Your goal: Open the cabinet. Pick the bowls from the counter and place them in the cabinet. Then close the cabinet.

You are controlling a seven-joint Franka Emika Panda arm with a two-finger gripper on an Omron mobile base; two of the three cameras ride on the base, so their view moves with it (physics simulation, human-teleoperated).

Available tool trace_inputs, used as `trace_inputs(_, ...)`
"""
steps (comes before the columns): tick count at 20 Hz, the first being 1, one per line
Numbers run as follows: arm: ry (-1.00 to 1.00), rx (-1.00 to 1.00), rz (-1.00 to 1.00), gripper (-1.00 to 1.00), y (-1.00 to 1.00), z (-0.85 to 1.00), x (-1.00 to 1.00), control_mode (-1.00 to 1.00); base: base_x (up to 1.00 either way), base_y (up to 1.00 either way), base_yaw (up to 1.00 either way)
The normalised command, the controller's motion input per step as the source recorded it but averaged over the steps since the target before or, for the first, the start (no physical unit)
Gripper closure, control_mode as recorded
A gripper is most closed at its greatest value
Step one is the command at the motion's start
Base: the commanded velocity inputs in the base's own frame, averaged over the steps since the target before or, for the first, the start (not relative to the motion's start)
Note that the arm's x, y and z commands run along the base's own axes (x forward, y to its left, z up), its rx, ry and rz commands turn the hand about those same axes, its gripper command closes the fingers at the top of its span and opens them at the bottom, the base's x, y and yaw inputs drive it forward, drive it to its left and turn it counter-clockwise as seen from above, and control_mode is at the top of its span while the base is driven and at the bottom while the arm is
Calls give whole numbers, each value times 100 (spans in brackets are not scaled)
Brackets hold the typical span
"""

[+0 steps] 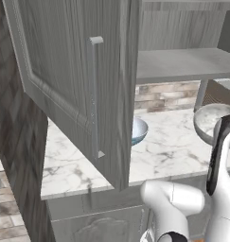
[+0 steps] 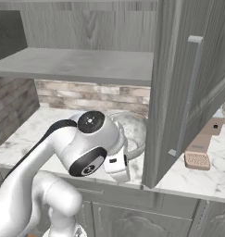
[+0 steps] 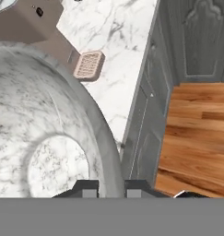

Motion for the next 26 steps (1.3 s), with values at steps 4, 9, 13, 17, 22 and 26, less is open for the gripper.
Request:
trace_inputs(4, -14, 4, 0, 100, 13, 94, -38, -100, 0, 0, 0)
trace_inputs(9, -21, 1, -4, 100, 15, 80, -9, -100, 0, 0, 0)
trace_inputs(13, -23, 0, -12, 100, 27, 66, 0, -100, 0, 0, 0)
trace_inputs(17, -15, -1, -16, 100, 41, 56, 0, -100, 0, 0, 0)
trace_inputs(22, -5, -2, -17, 100, 24, 50, 8, -100, 0, 0, 0)
trace_inputs(26, 0, 0, -7, 100, 1, 61, 4, -100, 0, 0, 0)
